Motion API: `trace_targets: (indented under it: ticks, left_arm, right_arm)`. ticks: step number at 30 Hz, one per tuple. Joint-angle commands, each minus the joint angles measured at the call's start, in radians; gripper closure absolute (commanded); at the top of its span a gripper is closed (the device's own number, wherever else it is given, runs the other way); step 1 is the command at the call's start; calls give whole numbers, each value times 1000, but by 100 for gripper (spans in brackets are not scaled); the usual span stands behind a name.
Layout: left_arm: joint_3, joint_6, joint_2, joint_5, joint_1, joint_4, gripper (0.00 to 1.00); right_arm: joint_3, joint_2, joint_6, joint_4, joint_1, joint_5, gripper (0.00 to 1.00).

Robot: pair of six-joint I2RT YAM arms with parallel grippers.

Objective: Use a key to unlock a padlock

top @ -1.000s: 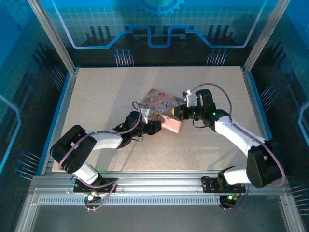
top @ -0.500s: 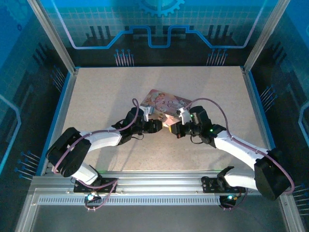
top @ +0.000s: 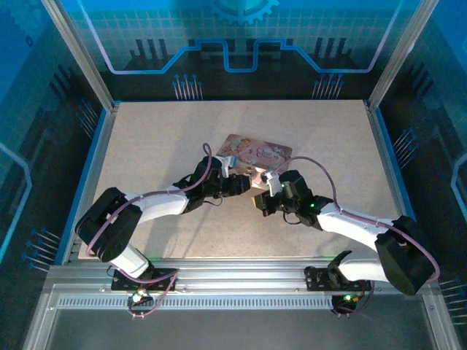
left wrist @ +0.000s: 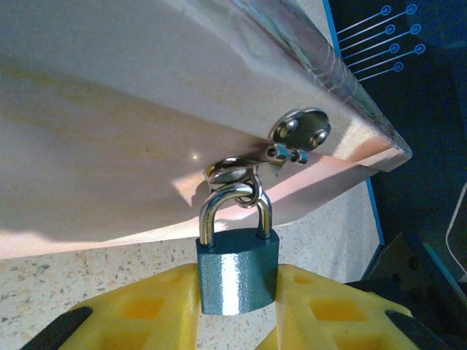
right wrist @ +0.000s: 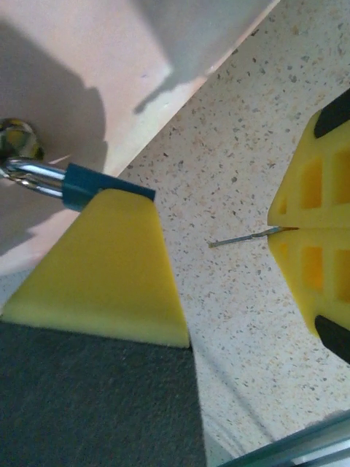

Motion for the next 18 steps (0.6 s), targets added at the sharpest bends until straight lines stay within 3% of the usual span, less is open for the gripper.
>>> trace_targets:
  ticks: [1,18]
  left_arm:
    - [44,-32,17,34,-6,21,70]
    - [59,-56,41,34,-6,30,73]
  right_arm:
    - [-27,12,48,83,12,59,98]
    - [-71,47,141,209,3,89,98]
